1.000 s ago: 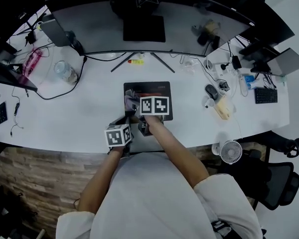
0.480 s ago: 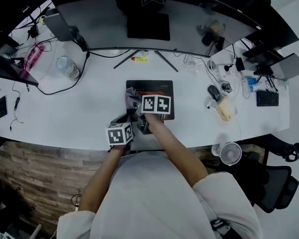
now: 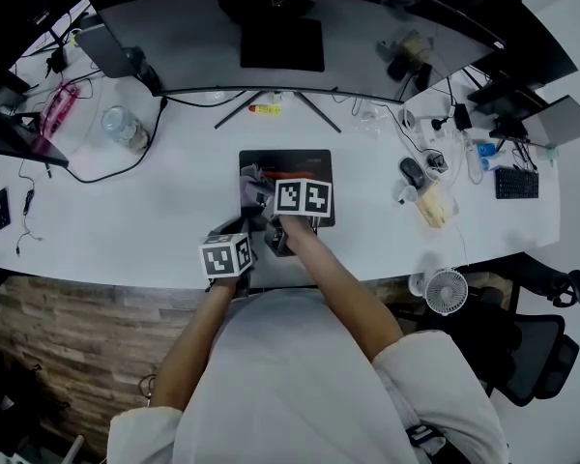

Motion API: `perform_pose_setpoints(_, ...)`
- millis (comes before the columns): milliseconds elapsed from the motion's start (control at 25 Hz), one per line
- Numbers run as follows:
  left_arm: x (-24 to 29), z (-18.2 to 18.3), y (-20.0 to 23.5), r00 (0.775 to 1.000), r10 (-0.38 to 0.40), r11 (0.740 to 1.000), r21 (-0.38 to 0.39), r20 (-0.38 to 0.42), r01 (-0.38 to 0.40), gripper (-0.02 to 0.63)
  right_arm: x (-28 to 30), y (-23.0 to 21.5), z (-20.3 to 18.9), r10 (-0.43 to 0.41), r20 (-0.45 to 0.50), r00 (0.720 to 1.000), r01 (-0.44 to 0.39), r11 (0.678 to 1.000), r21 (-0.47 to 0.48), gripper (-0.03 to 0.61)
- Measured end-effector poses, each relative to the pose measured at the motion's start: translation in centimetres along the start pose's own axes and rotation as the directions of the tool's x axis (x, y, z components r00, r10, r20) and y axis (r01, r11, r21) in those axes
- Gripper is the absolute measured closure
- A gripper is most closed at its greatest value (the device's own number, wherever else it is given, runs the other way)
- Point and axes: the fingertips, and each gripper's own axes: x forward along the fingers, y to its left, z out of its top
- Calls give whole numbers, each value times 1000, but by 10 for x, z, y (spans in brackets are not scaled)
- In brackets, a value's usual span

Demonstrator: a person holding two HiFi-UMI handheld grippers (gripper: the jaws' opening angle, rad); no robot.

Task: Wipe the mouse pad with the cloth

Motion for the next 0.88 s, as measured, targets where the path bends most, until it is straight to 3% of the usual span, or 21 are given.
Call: perform_pose_setpoints(880, 0, 0, 1, 1000, -19, 1000, -16, -8, 19, 614, -15, -17, 5, -5, 1, 1000, 5, 1000, -16, 374)
